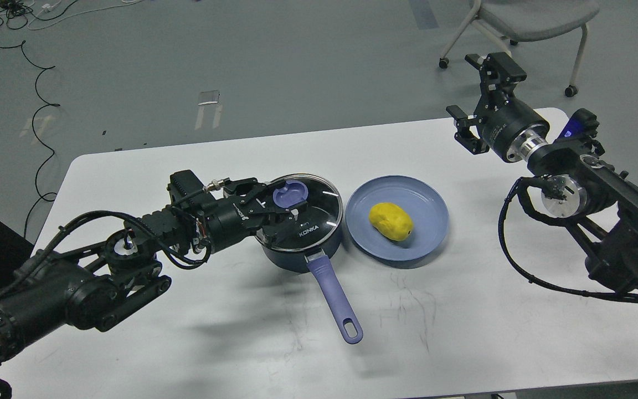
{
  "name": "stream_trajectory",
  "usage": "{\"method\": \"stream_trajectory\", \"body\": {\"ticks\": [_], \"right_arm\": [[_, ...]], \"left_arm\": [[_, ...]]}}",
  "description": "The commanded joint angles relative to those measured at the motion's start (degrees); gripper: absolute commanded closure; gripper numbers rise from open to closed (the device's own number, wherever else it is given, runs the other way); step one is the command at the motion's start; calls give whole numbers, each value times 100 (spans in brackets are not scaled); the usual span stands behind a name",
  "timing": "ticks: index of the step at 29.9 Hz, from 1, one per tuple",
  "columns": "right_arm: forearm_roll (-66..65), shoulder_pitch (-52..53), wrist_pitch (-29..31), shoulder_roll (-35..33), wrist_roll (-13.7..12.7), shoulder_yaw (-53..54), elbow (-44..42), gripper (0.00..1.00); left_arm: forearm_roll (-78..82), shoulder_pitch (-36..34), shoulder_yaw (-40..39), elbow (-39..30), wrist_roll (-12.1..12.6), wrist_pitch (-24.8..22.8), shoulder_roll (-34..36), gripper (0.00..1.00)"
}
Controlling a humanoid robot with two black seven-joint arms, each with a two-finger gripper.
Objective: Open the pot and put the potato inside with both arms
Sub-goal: 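Lift the glass lid off the saucepan with the left gripper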
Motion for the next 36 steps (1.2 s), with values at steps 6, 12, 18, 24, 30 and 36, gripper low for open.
{"method": "stream_trajectory", "body": {"ticks": [6, 12, 18, 24, 30, 36], "right_arm": [[0, 3, 0, 9, 0, 9, 0, 0], [0, 3, 0, 9, 0, 36, 0, 0], [0, -6, 0, 53, 0, 45, -61, 0], [-8, -6, 0, 71, 0, 45, -96, 0], [-8, -6, 0, 71, 0, 36, -105, 0], [-8, 3, 0, 71, 0, 36, -105, 0]], "left_arm": [[-181, -326, -17, -50, -71, 162, 365, 50], [-190, -292, 10, -50, -149, 636, 997, 50], [-470, 68, 27, -33, -269, 856, 1481, 50], [-840, 332, 27, 38, -269, 936, 1718, 49], [-946, 851, 27, 257, -269, 1173, 1692, 49], [-963, 1334, 27, 793, -269, 1301, 1517, 49]]}}
